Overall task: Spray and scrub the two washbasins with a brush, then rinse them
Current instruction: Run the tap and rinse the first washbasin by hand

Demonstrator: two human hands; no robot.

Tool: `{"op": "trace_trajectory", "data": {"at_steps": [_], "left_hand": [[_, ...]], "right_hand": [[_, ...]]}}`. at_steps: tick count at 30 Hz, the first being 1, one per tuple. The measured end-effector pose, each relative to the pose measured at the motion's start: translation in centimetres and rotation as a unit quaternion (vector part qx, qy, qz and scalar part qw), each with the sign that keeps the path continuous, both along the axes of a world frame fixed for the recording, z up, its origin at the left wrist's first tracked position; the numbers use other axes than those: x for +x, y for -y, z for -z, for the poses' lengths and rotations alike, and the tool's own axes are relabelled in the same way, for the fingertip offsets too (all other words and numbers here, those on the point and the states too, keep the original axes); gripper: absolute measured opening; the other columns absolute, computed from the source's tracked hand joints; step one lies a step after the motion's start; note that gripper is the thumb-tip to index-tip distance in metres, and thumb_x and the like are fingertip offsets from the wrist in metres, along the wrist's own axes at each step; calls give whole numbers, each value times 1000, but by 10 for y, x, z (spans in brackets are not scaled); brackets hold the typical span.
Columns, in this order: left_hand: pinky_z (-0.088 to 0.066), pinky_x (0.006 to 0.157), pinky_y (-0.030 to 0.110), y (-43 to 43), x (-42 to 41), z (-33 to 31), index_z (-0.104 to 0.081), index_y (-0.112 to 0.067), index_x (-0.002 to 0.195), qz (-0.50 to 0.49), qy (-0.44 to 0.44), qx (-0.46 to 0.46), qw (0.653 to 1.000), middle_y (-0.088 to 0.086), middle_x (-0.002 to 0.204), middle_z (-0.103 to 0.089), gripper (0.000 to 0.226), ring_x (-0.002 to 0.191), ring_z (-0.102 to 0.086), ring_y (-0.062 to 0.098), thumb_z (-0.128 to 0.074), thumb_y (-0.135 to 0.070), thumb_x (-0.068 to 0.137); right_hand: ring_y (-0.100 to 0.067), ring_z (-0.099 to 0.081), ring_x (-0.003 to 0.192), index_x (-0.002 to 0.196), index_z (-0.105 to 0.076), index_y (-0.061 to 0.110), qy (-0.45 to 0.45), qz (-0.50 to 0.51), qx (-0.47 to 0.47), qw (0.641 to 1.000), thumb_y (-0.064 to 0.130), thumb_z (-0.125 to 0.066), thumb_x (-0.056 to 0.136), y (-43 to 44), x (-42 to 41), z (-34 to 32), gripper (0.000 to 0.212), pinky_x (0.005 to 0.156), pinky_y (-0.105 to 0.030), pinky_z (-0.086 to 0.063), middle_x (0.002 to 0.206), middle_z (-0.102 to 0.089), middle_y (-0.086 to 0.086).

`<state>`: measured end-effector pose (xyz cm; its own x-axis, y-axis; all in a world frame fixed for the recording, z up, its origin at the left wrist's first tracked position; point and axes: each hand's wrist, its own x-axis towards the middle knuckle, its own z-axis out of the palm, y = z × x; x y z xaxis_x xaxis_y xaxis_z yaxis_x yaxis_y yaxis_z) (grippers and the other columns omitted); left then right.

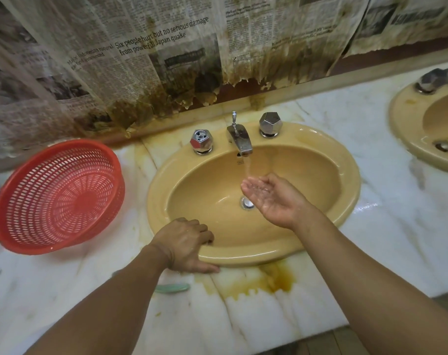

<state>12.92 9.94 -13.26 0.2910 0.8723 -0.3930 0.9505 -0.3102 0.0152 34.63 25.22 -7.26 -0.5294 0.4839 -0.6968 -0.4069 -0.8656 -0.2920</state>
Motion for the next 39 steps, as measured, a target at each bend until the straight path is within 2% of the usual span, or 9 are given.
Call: {"op": "trace_trajectory", "data": {"at_steps": [5, 8, 12, 15, 19, 24, 30, 35, 39], "left_hand": [[-44, 94, 36, 2, 6, -6, -56, -34, 130, -18, -17, -21, 999, -14, 121, -63, 92, 108, -58, 14, -27, -100, 72], [-47, 90, 37, 6, 10, -8, -56, -33, 131, -57, -13, -38, 998, -12, 122, -64, 95, 107, -61, 17, -29, -100, 70], [-42, 84, 35, 22, 18, -5, -58, -30, 130, -91, 7, 29, 995, -10, 116, -70, 87, 97, -65, 22, -37, -93, 74], [-45, 90, 37, 30, 39, -3, -59, -28, 124, -98, 40, 78, 991, -7, 111, -73, 80, 96, -68, 20, -33, -89, 78], [-48, 74, 37, 17, 92, -6, -54, -23, 116, -117, 42, 56, 991, 0, 109, -72, 72, 94, -69, 27, -35, -85, 86], [-41, 68, 38, -14, 169, -6, -52, -19, 115, -170, 57, 75, 981, 2, 107, -70, 66, 93, -68, 28, -35, -79, 93], [-40, 67, 39, -32, 178, -1, -50, -18, 117, -128, 73, 79, 986, 6, 104, -70, 64, 92, -67, 31, -36, -76, 95], [-48, 81, 38, -11, 125, 1, -45, -32, 142, -108, 75, 43, 990, 0, 122, -70, 77, 107, -67, 27, -37, -86, 87], [-50, 94, 36, 9, 75, -4, -46, -36, 145, -120, 74, 13, 990, -7, 136, -65, 86, 120, -63, 20, -38, -92, 80]], "right_hand": [[-35, -74, 93, 107, -64, -13, 53, -54, 17, 997, 6, -49, 100, 34, 24, -13, 25, 70, -36, -64, 109, -71, -28], [-37, -75, 88, 108, -62, -16, 88, -70, 20, 993, 7, -48, 102, 54, 35, -18, 28, 69, -39, -64, 105, -70, -28], [-43, -74, 91, 107, -61, -19, 126, -110, 40, 985, 8, -48, 104, 79, 46, -26, 30, 68, -41, -64, 108, -69, -35], [-47, -69, 105, 104, -60, -18, 161, -134, 68, 975, 8, -47, 105, 90, 55, -33, 29, 84, -46, -62, 105, -68, -35], [-43, -71, 102, 110, -62, -17, 214, -185, 132, 950, 14, -49, 105, 94, 71, -42, 34, 92, -45, -60, 110, -68, -35], [-33, -72, 104, 110, -66, -8, 286, -171, 226, 915, 23, -52, 105, 88, 102, -58, 34, 96, -43, -57, 109, -72, -23], [-32, -73, 103, 112, -66, -8, 280, -109, 246, 921, 22, -53, 105, 78, 134, -63, 33, 94, -40, -58, 109, -73, -23], [-33, -73, 103, 114, -64, -10, 257, -87, 240, 932, 22, -53, 105, 68, 141, -57, 36, 93, -42, -59, 110, -72, -25], [-35, -73, 103, 114, -64, -12, 229, -57, 231, 944, 23, -51, 105, 61, 135, -48, 38, 97, -46, -57, 110, -72, -28]]}}
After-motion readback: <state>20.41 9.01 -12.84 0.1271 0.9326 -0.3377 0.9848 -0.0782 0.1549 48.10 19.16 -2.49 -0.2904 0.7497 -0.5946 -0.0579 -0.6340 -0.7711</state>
